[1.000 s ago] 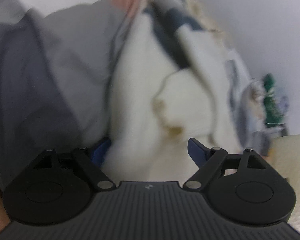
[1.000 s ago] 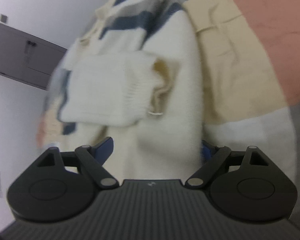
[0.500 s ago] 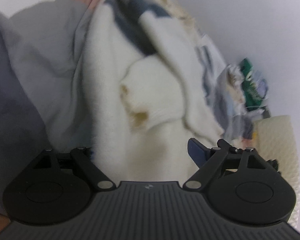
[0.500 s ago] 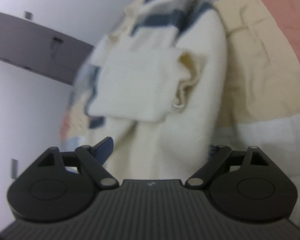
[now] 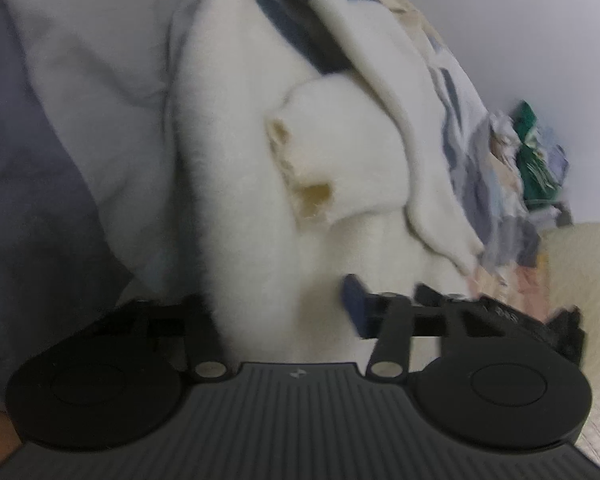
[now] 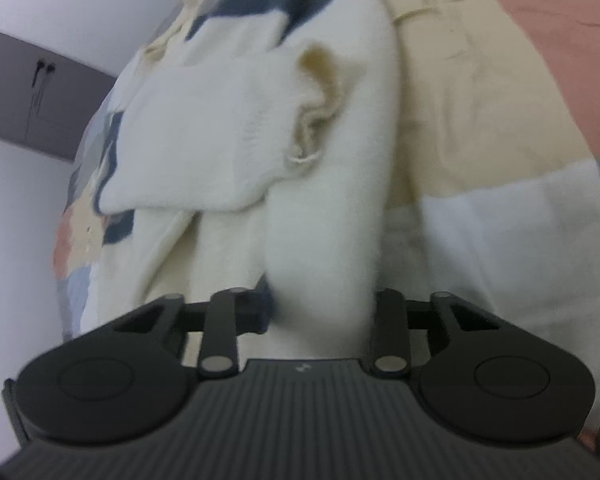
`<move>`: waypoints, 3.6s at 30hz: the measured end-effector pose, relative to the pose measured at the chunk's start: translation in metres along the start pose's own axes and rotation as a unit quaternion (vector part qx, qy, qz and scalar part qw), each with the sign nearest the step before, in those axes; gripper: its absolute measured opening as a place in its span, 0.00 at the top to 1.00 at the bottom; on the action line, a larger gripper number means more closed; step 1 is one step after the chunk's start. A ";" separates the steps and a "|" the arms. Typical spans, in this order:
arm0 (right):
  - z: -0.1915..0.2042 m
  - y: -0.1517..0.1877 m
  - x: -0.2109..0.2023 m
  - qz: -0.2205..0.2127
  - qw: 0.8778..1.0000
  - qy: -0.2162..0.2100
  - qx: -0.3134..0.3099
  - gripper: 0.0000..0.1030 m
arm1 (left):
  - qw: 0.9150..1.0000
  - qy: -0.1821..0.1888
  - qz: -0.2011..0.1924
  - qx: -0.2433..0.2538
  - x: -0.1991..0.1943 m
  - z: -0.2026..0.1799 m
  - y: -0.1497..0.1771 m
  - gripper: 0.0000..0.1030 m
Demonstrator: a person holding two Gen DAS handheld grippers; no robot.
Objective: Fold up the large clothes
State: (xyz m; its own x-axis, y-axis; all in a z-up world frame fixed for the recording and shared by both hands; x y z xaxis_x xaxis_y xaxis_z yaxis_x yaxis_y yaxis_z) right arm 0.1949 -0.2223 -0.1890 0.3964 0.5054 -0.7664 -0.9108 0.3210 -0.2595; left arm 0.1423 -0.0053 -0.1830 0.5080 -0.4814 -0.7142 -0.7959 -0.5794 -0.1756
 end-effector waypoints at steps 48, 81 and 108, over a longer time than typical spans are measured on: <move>0.091 -0.067 -0.195 -0.181 0.956 -0.230 -0.032 0.80 | 0.963 0.175 -0.187 0.090 -0.202 -0.134 -0.052 0.86; 0.022 -0.179 0.037 -0.108 0.982 -0.142 0.059 0.70 | 0.989 0.057 -0.125 0.055 0.043 -0.052 -0.217 0.74; 0.077 -0.086 -0.010 -0.126 0.973 -0.044 -0.187 0.32 | 0.950 -0.060 -0.123 0.280 -0.005 -0.086 -0.086 0.18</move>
State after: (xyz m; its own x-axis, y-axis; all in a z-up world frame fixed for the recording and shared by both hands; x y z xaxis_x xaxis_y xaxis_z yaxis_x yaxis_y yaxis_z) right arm 0.2781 -0.1929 -0.1136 0.6065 0.5207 -0.6008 -0.7545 0.1388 -0.6414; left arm 0.2371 -0.0099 -0.1060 0.6863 -0.2784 -0.6719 -0.7260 -0.2082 -0.6554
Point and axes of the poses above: each gripper's, at about its wrist camera, not at the fingertips, and x roughly the way its jaws point, z to its left, y to its underside, the point moved 9 cm from there along x, roughly the way its jaws point, and after that the axes turned 3 degrees about -x, right-handed, at the moved point
